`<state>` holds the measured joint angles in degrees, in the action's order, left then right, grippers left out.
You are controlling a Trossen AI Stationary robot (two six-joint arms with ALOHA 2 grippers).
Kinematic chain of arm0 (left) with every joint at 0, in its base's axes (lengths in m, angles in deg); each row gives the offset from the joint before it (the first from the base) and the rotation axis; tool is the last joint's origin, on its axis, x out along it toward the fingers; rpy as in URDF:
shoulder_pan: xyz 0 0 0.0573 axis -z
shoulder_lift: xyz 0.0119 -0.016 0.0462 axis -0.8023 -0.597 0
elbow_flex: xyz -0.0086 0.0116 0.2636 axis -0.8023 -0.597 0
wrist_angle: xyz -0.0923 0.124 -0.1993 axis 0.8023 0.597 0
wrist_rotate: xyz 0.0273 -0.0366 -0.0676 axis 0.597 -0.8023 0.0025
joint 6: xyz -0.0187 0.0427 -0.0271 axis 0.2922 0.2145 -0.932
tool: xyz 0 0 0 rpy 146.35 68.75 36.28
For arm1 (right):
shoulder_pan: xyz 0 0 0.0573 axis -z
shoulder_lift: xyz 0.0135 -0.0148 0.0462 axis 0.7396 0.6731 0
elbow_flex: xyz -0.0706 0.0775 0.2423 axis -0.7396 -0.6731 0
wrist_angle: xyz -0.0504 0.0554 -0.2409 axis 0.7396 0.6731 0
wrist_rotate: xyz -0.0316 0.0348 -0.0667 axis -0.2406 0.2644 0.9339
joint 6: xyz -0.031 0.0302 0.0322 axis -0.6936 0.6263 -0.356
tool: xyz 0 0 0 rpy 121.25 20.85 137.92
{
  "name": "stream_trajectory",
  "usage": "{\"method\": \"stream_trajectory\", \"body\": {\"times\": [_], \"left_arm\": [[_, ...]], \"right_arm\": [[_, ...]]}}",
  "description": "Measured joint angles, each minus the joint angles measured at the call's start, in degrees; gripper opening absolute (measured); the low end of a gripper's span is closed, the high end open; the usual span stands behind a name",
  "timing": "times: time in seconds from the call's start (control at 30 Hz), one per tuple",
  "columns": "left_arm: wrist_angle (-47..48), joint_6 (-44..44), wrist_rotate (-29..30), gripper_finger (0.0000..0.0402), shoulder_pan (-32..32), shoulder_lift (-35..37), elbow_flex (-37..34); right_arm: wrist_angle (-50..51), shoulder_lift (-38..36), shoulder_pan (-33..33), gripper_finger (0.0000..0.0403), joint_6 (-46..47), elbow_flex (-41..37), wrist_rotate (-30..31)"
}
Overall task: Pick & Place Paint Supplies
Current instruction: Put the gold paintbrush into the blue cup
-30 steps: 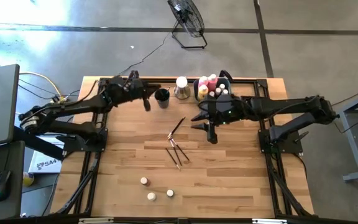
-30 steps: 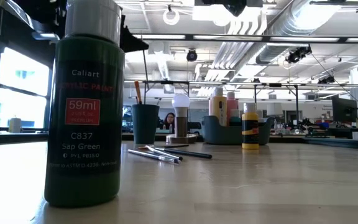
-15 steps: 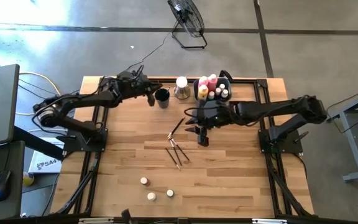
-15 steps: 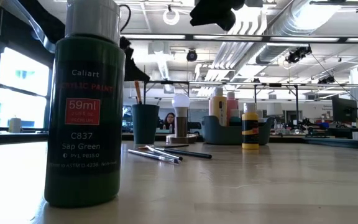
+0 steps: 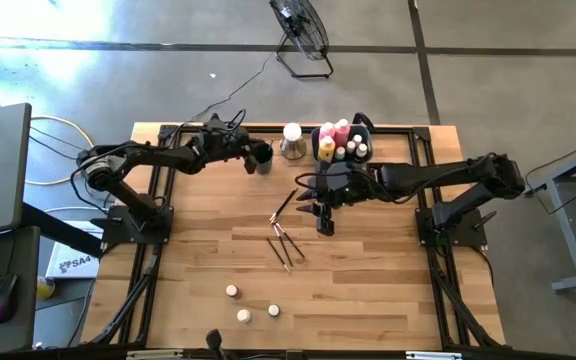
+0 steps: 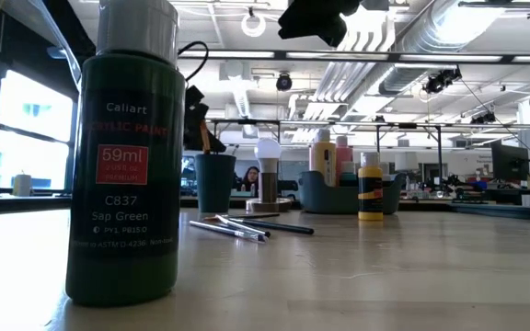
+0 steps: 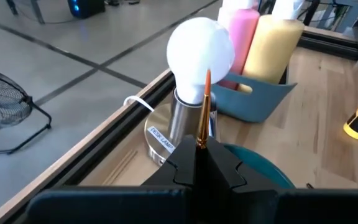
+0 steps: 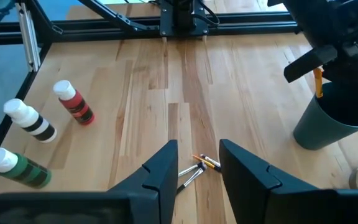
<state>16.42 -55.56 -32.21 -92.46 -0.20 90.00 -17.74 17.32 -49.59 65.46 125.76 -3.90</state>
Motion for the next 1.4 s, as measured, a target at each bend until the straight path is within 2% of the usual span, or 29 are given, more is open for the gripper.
{"method": "stream_trajectory", "body": {"times": [0.47,1.03,1.4], "left_arm": [[0.2,-2.8,2.1,0.0032,0.1,-0.3,0.0],[-1.0,-3.0,-1.5,0.0039,0.1,-0.3,0.0],[-2.7,-2.4,-1.6,0.0136,0.1,0.4,0.0]], "right_arm": [[-0.1,0.0,0.0,0.0111,0.0,0.0,0.0],[-0.1,0.0,0.0,0.0111,0.0,0.0,0.0],[0.0,0.0,0.0,0.0111,0.0,0.0,0.0]]}}
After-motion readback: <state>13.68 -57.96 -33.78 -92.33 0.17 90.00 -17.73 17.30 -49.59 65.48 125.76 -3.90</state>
